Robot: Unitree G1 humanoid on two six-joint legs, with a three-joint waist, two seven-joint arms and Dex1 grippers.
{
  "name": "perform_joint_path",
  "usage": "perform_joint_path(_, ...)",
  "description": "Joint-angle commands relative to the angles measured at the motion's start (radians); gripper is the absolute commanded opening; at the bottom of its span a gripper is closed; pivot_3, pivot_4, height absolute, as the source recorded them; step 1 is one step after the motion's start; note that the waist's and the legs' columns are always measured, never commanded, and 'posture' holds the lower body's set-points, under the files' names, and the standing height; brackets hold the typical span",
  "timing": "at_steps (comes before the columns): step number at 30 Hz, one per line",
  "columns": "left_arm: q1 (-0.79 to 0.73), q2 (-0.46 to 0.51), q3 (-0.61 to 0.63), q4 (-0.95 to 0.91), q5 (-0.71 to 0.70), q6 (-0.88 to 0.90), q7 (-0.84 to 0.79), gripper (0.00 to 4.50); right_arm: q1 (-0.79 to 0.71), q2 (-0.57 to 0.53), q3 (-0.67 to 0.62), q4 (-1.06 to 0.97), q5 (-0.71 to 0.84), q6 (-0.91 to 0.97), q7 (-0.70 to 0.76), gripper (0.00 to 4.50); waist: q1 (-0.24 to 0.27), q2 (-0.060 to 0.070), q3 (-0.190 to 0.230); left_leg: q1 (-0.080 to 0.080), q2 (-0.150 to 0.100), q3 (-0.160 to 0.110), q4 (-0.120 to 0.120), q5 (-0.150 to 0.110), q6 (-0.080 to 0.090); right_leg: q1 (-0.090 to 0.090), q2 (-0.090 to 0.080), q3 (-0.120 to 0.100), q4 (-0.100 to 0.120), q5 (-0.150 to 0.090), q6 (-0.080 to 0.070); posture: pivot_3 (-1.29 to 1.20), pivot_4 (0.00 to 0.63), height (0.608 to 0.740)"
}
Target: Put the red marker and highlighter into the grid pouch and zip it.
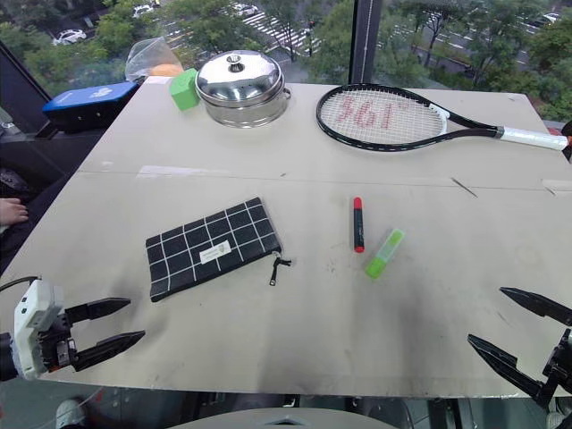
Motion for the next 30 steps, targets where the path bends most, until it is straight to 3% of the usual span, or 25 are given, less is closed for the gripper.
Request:
perform_joint_path(1, -0.019, -0.013, 0.041, -0.052, -0.052, 0.048, 0.057, 4.50, -0.037, 0.000, 0.009, -0.012, 0.033, -0.004, -0.026, 4.47, 0.000, 0.000, 0.000, 0.000, 0.000, 0.000, 0.000, 0.000, 0.000, 0.000, 0.000, 0.000, 0.000, 0.000, 0.000, 0.00, 0.150, 0.740)
perform_joint_path(5, -0.083, -0.055, 0.076, -0.078, -0.061, 0.001, 0.131, 4.50, -0.168, -0.042, 0.093, -0.062, 0.111, 0.054, -0.069, 4.47, -0.002, -0.001, 0.000, 0.000, 0.000, 0.000, 0.001, 0.000, 0.000, 0.000, 0.000, 0.000, 0.001, -0.001, 0.002, 0.00, 0.150, 0.740)
perform_joint_path(8, -0.094, -0.046, 0.071, -0.009, 0.049, -0.224, 0.085, 4.50, -0.264, -0.094, 0.159, -0.119, 0.186, 0.103, -0.074, 4.47, -0.007, 0.000, 0.000, 0.001, 0.000, 0.001, 0.002, 0.000, 0.000, 0.000, 0.000, 0.000, 0.001, 0.000, 0.000, 0.00, 0.150, 0.740)
perform_joint_path(13, -0.139, -0.038, 0.022, 0.212, 0.228, -0.789, 0.013, 4.50, -0.402, -0.165, 0.291, -0.188, 0.226, 0.160, -0.102, 4.47, -0.001, -0.002, -0.002, 0.000, 0.000, 0.001, 0.001, 0.002, 0.004, -0.001, 0.001, -0.002, 0.000, 0.003, -0.004, 0.00, 0.150, 0.740)
perform_joint_path(16, -0.154, -0.041, -0.010, 0.329, 0.323, -1.041, 0.056, 4.50, -0.445, -0.175, 0.319, -0.204, 0.236, 0.186, -0.134, 4.47, 0.012, -0.003, -0.002, -0.001, 0.000, 0.002, 0.001, 0.001, 0.005, -0.001, 0.000, -0.002, -0.001, 0.003, -0.005, 0.00, 0.150, 0.740)
perform_joint_path(18, -0.184, -0.060, -0.005, 0.393, 0.452, -1.148, 0.198, 4.50, -0.468, -0.181, 0.327, -0.217, 0.247, 0.205, -0.160, 4.47, 0.017, -0.005, -0.003, -0.001, 0.000, 0.004, 0.003, 0.000, 0.007, -0.001, -0.001, -0.001, -0.002, 0.003, -0.005, 0.00, 0.150, 0.740)
perform_joint_path(21, -0.222, -0.056, -0.073, 0.457, 0.516, -1.227, 0.267, 4.50, -0.493, -0.191, 0.335, -0.233, 0.261, 0.228, -0.193, 4.47, 0.023, -0.004, -0.003, -0.002, 0.000, 0.004, 0.006, -0.001, 0.008, 0.000, -0.002, -0.001, -0.001, 0.003, -0.004, 0.00, 0.150, 0.740)
perform_joint_path(30, -0.407, -0.026, -0.243, 0.621, 0.778, -1.314, 0.557, 4.50, -0.514, -0.207, 0.320, -0.249, 0.287, 0.268, -0.242, 4.47, 0.048, 0.021, -0.014, 0.002, 0.000, 0.009, 0.007, -0.001, 0.008, 0.004, -0.004, -0.004, 0.002, 0.005, 0.003, 0.00, 0.150, 0.740)
